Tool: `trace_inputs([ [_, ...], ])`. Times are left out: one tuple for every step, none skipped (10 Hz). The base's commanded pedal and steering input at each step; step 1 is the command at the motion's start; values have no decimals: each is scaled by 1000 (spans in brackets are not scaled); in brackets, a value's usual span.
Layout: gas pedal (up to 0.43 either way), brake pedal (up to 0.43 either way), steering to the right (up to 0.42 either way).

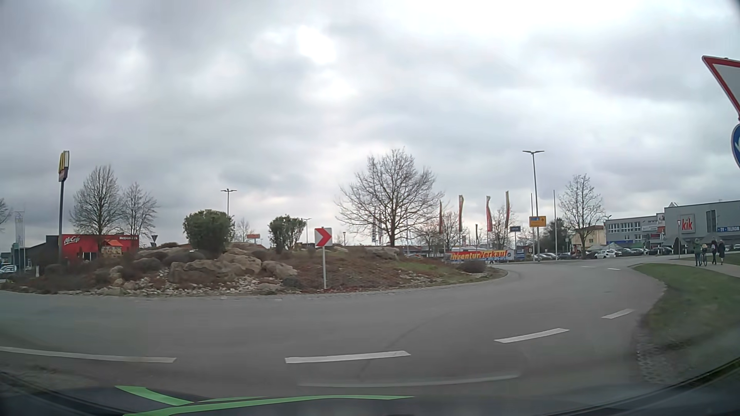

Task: Follow the waypoints while adhering to traffic rules and regulations

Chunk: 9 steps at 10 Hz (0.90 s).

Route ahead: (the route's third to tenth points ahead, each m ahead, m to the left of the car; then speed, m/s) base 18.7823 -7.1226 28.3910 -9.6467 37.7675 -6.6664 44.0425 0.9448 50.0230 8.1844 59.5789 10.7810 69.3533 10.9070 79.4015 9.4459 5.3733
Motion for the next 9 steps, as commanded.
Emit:
trace_inputs([
  [67,0,219],
  [98,0,226],
  [98,0,234],
  [98,0,237],
  [110,0,238],
  [110,0,238],
  [118,0,238],
  [138,0,239],
  [138,0,238],
])
